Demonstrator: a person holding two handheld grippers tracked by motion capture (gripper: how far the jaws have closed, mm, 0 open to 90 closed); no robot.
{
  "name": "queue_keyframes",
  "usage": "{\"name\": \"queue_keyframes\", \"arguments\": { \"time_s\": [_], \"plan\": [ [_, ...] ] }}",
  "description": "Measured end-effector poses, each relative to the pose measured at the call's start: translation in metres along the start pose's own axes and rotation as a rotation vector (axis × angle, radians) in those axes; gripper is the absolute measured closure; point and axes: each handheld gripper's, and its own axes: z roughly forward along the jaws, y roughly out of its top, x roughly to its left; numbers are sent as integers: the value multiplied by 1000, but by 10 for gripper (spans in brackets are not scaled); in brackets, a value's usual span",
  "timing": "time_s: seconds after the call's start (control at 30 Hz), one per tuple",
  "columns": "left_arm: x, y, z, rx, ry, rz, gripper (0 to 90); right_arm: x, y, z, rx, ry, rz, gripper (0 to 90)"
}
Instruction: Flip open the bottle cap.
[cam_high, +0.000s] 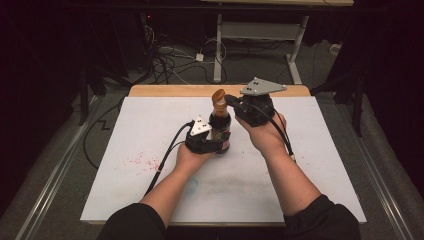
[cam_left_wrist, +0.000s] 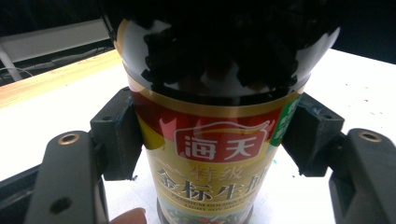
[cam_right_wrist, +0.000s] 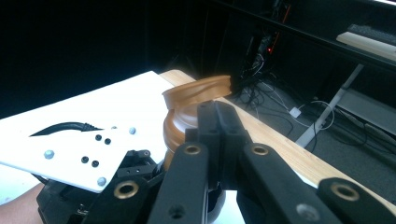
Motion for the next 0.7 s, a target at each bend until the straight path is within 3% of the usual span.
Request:
{"name": "queue_keyframes", "arguments": {
  "time_s": [0.33,0.7],
  "plan": [
    [0,0,0,-3,-2,-3,289,1,6,0,-6,-4,-8,900],
    [0,-1,0,-6,-6,4,289,12,17,9,-27,29,-28,900]
  ]
}}
